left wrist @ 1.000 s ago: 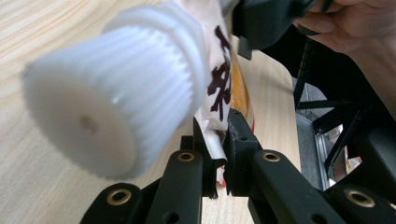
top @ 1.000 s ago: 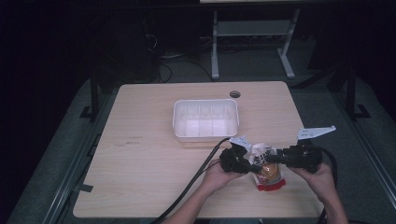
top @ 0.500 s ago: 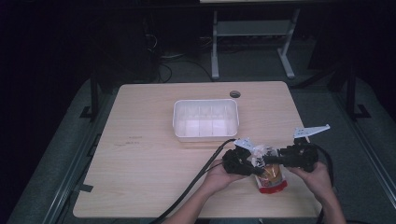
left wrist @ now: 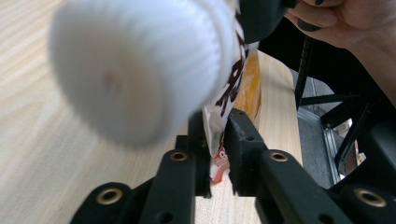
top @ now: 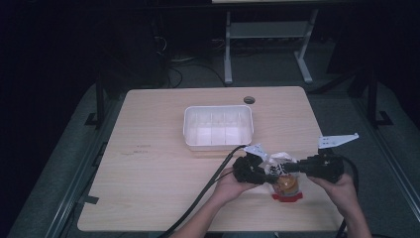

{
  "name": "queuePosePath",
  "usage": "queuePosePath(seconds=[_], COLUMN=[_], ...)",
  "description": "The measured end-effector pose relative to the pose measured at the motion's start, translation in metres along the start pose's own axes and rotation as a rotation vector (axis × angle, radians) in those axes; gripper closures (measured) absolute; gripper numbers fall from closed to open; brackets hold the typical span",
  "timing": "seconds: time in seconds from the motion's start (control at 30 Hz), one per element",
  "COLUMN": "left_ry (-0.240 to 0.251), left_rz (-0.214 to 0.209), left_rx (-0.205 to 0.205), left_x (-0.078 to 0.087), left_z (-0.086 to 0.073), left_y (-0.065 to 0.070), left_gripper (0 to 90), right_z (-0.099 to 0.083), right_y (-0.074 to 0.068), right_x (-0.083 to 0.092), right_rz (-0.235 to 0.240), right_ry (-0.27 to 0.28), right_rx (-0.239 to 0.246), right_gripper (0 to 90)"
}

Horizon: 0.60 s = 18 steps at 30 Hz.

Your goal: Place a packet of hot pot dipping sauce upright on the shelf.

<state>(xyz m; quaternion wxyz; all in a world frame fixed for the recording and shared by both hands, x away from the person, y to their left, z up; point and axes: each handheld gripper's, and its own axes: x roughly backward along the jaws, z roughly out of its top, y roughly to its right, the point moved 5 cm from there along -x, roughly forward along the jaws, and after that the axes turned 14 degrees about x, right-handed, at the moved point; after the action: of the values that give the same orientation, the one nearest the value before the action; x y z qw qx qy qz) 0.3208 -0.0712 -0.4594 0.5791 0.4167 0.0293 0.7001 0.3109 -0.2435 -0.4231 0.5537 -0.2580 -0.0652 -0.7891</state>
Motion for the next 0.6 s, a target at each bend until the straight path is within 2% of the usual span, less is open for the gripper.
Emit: queuePosePath(seconds=[0.07,0.13,0.2,0.27,0.3,0.5,0.53,0.6], left_ry=[0.013,0.021,0.03,0.035,0.038,0.038,0.033,0.029], left_rz=[0.014,0.021,0.044,0.059,0.083,0.129,0.147,0.156], left_rx=[-0.008,-0.012,-0.024,-0.029,-0.038,-0.063,-0.078,-0.088], left_x=[0.005,0.008,0.014,0.02,0.026,0.04,0.044,0.048], left_z=[0.001,0.002,0.002,0.002,0.001,-0.004,-0.007,-0.01], left_y=[0.0,0.0,-0.001,-0.002,-0.003,-0.005,-0.006,-0.005], left_gripper=[73.5,72.2,68.3,62.2,61.5,57.7,57.2,56.6], right_z=[0.002,0.003,0.005,0.007,0.008,0.012,0.013,0.015], right_y=[-0.003,-0.004,-0.006,-0.008,-0.008,-0.01,-0.011,-0.011], right_x=[0.001,0.001,0.001,0.001,0.001,0.002,0.002,0.003], right_rz=[-0.005,-0.009,-0.018,-0.03,-0.035,-0.067,-0.075,-0.083], right_ry=[-0.004,-0.008,-0.014,-0.014,-0.01,-0.01,-0.001,0.011], right_rx=[0.008,0.015,0.022,0.032,0.036,0.036,0.031,0.023], right_gripper=[87.6,87.8,88.1,88.4,88.4,88.8,88.8,88.9])
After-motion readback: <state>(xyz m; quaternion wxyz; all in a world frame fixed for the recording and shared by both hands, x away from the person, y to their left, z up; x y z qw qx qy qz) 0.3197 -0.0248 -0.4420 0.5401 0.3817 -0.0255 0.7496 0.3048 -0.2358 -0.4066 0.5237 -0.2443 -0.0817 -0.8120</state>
